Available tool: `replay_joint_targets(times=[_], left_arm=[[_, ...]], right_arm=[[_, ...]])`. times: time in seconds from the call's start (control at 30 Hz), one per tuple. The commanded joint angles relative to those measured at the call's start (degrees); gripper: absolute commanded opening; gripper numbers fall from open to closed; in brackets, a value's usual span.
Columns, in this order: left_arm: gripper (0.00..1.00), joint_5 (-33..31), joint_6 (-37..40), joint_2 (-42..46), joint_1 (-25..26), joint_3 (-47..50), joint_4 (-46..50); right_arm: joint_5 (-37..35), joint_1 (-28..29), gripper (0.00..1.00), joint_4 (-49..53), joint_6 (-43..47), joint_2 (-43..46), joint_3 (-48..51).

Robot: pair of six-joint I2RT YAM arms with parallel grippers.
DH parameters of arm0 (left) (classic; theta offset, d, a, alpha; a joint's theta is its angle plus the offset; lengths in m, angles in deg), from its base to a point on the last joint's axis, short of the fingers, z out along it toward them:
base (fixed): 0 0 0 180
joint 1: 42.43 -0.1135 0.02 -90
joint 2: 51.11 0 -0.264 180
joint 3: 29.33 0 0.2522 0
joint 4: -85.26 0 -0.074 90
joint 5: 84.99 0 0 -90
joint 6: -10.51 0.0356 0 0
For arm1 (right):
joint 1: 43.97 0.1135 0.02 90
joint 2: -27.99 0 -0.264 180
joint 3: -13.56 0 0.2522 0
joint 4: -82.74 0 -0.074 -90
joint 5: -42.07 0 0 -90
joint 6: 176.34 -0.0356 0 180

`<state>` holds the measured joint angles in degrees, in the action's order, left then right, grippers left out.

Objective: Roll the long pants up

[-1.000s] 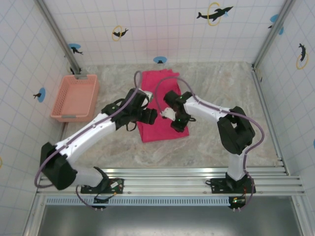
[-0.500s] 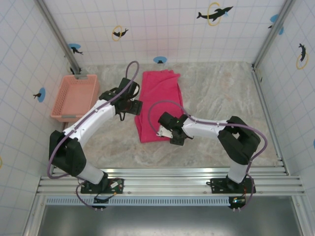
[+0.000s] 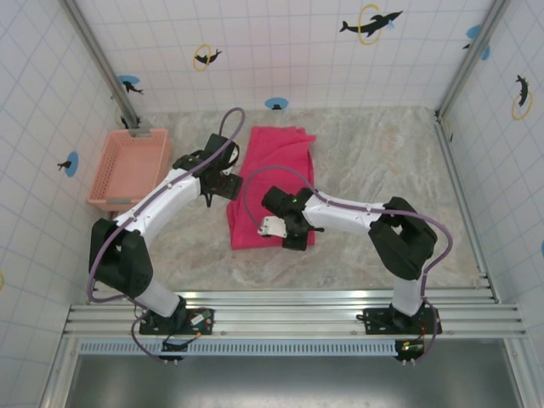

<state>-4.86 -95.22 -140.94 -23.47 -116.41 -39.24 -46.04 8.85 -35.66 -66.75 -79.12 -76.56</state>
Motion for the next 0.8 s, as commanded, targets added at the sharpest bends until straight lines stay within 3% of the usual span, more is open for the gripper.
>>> replay_joint_targets(times=[0.0,0.17,0.27,0.5,0.77], left_arm=[[0.85,-0.9,2.3,-0.1,-1.6,-2.3,-0.3],[0.84,-0.6,5.3,-0.4,-2.1,-2.2,0.3],[0.83,0.4,6.7,0.5,-2.2,-1.4,-0.1],[0.8,1.4,8.0,1.2,-2.2,-0.9,0.5],[0.61,7.2,10.3,2.2,-2.1,-2.2,3.5]], right_arm=[[15.2,0.0,0.03,14.6,0.5,-1.4,-8.6],[33.7,-6.0,0.05,22.8,-2.8,-9.4,-19.2],[40.5,-10.1,0.05,23.8,-4.1,-15.4,-22.5],[42.6,-17.2,0.05,22.2,-8.9,-25.6,-28.0],[42.2,-18.7,0.06,21.6,-11.7,-30.7,-32.4]])
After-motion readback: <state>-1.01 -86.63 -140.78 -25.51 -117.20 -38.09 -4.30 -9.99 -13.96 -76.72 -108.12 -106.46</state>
